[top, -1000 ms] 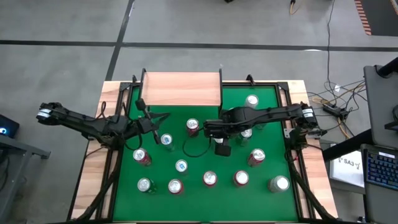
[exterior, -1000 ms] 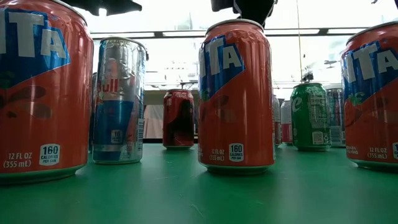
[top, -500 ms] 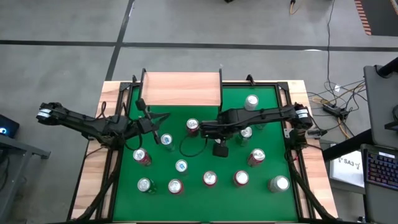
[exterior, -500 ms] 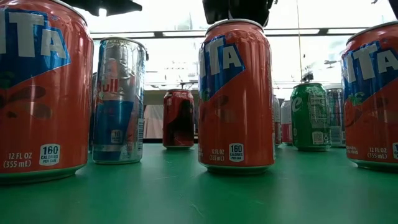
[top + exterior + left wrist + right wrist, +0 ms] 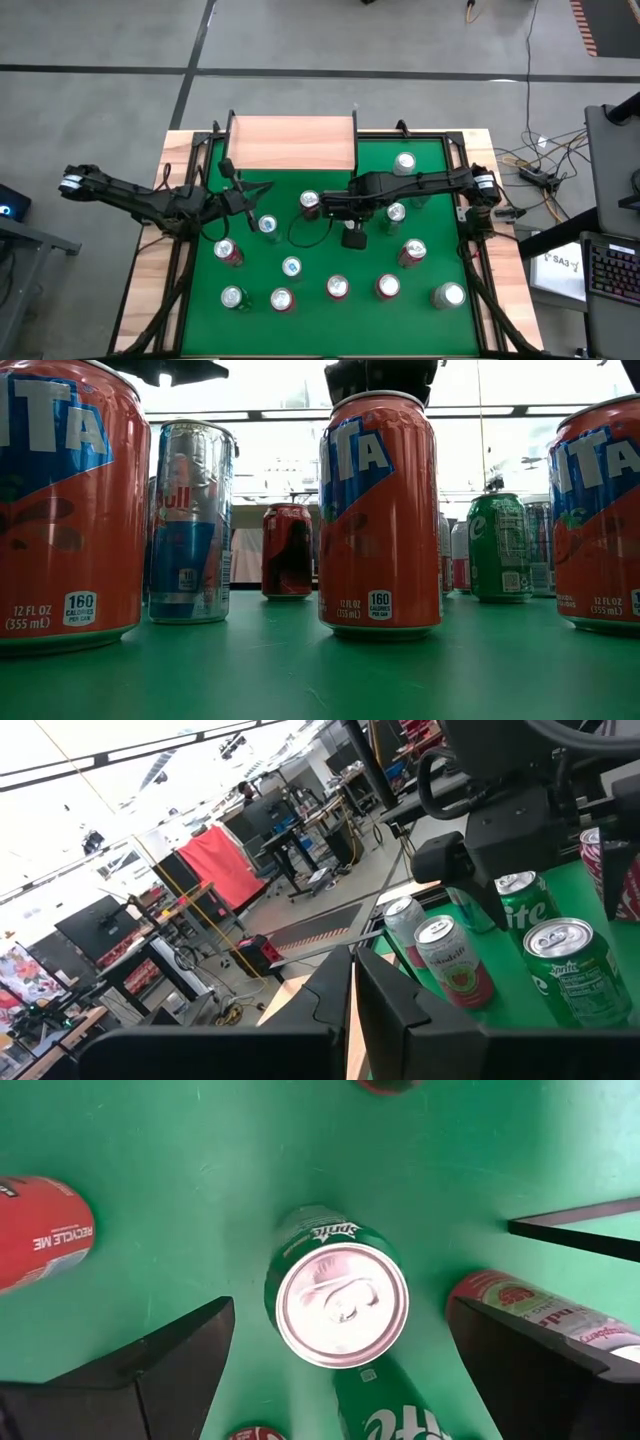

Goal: Place canned beverage on shelf
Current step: Put the green can on the shelf

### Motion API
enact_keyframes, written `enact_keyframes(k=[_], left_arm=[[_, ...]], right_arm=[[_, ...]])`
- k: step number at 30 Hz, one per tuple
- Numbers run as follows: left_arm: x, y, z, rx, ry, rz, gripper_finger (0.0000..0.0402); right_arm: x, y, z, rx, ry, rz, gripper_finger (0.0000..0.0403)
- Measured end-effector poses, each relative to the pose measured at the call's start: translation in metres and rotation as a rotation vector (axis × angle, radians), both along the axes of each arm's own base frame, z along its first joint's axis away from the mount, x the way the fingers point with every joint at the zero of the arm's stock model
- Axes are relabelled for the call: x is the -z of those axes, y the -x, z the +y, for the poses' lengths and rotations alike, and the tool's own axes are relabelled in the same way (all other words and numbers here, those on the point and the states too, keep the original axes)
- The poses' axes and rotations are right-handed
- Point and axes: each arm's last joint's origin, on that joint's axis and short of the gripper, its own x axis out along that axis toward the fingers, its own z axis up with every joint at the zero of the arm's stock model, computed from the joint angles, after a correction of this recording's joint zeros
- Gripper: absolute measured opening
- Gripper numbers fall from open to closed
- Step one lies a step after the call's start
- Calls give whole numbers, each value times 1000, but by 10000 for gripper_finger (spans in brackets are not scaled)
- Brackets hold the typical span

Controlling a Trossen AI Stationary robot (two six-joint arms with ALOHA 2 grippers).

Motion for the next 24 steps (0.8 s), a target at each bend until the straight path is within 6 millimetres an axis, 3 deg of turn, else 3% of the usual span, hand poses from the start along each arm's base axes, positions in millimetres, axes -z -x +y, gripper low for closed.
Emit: enact_keyframes(k=[12, 24], left_arm=[[0, 0, 0, 1, 0, 0, 3], [0, 0, 0, 0, 0, 0, 3]], right_arm=[[17, 4, 0, 4, 3, 63, 360], [20, 2, 0, 4, 4, 53, 360]])
